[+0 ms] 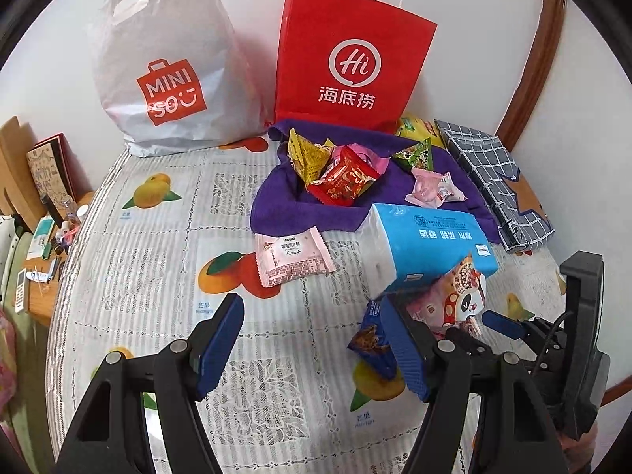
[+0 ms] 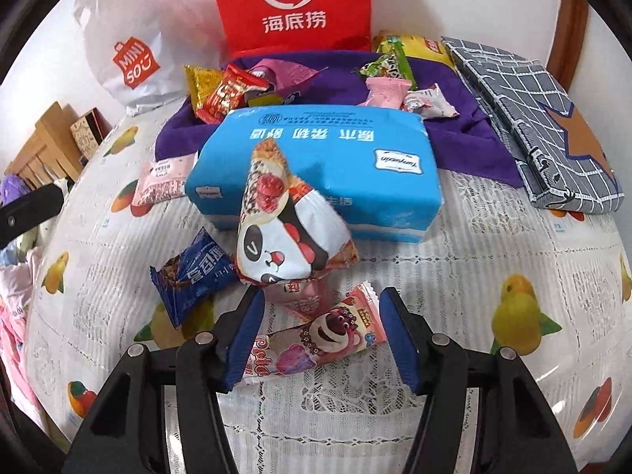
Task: Organize snacks
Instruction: 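Withdraw both tools from the towel toward the snacks beside the tissue pack, then grasp the pink bear-print bar with the right tool while the left tool grasps the pink-white packet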
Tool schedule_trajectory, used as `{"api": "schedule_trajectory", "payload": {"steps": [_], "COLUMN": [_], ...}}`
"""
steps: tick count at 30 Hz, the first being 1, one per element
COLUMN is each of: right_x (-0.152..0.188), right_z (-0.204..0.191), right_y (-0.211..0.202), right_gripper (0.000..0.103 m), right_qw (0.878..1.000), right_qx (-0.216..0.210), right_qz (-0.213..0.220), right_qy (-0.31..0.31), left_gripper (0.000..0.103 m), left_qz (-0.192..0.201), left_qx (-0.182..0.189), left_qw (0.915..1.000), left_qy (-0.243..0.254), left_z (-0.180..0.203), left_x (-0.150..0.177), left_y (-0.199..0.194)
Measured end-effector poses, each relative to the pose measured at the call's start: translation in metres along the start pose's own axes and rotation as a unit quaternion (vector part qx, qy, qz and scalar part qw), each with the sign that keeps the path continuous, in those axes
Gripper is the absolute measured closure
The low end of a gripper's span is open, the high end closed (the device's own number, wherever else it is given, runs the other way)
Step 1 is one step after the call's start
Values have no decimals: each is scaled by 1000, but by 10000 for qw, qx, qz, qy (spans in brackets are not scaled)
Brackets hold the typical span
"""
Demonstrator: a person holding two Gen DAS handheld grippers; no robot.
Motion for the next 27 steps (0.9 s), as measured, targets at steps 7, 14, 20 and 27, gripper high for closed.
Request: {"api": "schedule_trajectory", "payload": {"steps": [7, 14, 20, 27], "right_x": [9, 19, 25, 27], "right_z": [4, 18, 15, 14], "right_y": [4, -2, 1, 6], "right_gripper": [42, 42, 42, 81], "right_qw": [9983, 9982, 9986, 9988], "right_qx": [444, 409, 147, 89], "right_qz": [-101, -196, -235, -73], "right_qy": [-372, -392, -443, -483], "left_gripper": [33, 33, 33, 33], "left_qz": [-33, -37, -56, -177], "left_qx": [-2, 1, -31, -181], "left_qw": [10000, 10000, 10000, 9996], "left_qy": [48, 60, 15, -152], "left_z": [3, 6, 6, -12], "left_x": [0, -1, 0, 6], "left_y": [2, 3, 5, 10]}}
Point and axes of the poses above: each gripper's, at about its wrist camera, not at the fingertips, and y roughly the way its jaws point, z to its right, x to its underside, the point moved 9 cm from there along y, roughly the way its jaws point, and after that the axes turned 5 degrees about -z, right-handed, at the moved point
